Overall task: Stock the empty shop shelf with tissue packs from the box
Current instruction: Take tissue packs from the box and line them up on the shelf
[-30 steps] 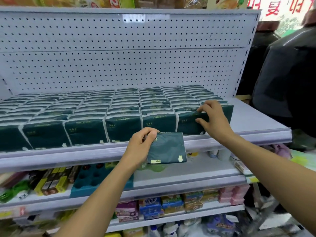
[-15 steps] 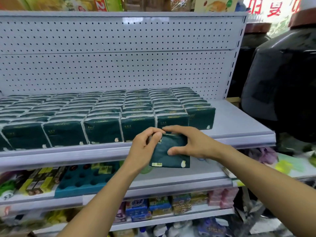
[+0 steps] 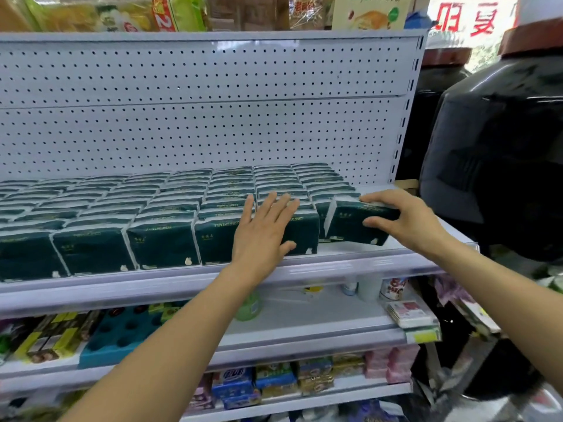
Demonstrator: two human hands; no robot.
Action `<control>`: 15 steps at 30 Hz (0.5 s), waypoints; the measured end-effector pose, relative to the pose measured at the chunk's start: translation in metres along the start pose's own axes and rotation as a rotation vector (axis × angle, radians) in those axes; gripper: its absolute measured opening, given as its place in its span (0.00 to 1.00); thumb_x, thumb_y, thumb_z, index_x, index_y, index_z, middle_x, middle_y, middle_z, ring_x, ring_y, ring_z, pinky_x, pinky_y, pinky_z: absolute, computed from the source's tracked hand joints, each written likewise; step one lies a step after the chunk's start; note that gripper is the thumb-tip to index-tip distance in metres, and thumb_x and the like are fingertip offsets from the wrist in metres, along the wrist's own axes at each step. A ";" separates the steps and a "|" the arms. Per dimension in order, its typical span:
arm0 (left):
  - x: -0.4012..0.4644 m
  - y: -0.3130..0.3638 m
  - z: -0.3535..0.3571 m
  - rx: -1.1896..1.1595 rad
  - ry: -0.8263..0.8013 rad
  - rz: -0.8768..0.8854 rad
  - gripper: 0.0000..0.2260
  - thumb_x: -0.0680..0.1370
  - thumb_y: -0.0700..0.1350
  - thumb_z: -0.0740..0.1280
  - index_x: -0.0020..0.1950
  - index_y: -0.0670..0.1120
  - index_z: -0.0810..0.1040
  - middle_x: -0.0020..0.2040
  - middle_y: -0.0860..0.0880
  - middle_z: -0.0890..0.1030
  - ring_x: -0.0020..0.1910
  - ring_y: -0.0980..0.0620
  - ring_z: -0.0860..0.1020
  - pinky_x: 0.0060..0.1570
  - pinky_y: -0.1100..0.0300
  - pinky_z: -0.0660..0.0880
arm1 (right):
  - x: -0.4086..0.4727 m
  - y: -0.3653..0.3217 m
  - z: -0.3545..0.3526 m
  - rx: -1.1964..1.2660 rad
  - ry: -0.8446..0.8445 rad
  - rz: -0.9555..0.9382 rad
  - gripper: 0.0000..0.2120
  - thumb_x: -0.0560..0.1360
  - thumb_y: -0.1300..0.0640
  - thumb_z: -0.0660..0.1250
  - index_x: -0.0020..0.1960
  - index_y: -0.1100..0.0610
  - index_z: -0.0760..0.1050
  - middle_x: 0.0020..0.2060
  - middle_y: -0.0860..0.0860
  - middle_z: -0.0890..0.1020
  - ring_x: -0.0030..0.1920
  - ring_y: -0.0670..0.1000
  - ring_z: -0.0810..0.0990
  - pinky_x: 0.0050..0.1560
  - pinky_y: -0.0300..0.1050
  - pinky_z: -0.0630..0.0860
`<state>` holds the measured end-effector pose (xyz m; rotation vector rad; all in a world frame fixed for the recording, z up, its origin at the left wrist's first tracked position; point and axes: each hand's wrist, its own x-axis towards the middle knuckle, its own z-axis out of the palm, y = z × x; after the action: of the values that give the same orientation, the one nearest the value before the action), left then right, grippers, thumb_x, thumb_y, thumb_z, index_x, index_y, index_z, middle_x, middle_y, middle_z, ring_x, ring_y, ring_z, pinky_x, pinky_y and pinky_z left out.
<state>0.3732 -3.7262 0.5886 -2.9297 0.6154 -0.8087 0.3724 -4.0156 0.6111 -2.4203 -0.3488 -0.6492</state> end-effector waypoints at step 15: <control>0.004 0.000 0.010 0.077 -0.056 -0.029 0.28 0.83 0.51 0.58 0.80 0.54 0.50 0.80 0.54 0.54 0.79 0.52 0.52 0.75 0.42 0.36 | 0.002 0.009 0.052 -0.299 0.128 -0.111 0.19 0.73 0.55 0.73 0.64 0.52 0.78 0.65 0.53 0.73 0.65 0.53 0.66 0.50 0.53 0.76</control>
<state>0.3813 -3.7290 0.5825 -2.8867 0.5261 -0.7331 0.3962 -3.9906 0.5719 -2.6363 -0.3563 -0.9608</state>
